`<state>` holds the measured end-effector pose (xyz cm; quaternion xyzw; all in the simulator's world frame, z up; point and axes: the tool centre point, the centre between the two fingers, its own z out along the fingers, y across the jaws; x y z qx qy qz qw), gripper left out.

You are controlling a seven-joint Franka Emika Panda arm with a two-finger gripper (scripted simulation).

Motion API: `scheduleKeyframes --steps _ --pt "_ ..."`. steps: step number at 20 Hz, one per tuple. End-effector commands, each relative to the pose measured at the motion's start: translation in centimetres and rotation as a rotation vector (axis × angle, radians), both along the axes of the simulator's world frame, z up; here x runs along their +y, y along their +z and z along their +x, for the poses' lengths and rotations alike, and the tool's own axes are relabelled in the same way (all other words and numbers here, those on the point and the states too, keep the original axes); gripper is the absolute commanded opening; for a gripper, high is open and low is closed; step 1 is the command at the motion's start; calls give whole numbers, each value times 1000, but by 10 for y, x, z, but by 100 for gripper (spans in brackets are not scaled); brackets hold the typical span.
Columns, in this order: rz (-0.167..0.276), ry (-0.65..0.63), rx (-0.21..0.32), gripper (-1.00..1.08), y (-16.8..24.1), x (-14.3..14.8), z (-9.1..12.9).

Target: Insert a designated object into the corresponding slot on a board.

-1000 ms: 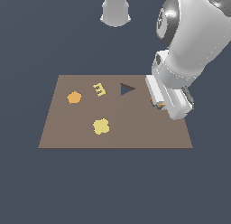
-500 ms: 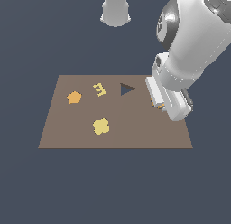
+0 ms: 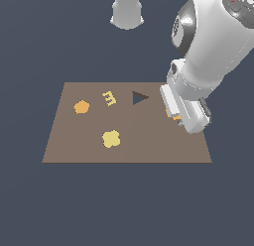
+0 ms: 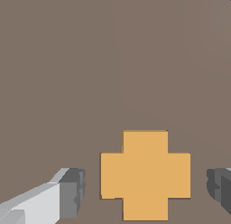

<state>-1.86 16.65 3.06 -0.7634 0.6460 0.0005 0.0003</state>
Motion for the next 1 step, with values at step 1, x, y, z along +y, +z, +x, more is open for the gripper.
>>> scheduleKeyframes --steps 1 --pt "0 0 0 100 0 0 0"
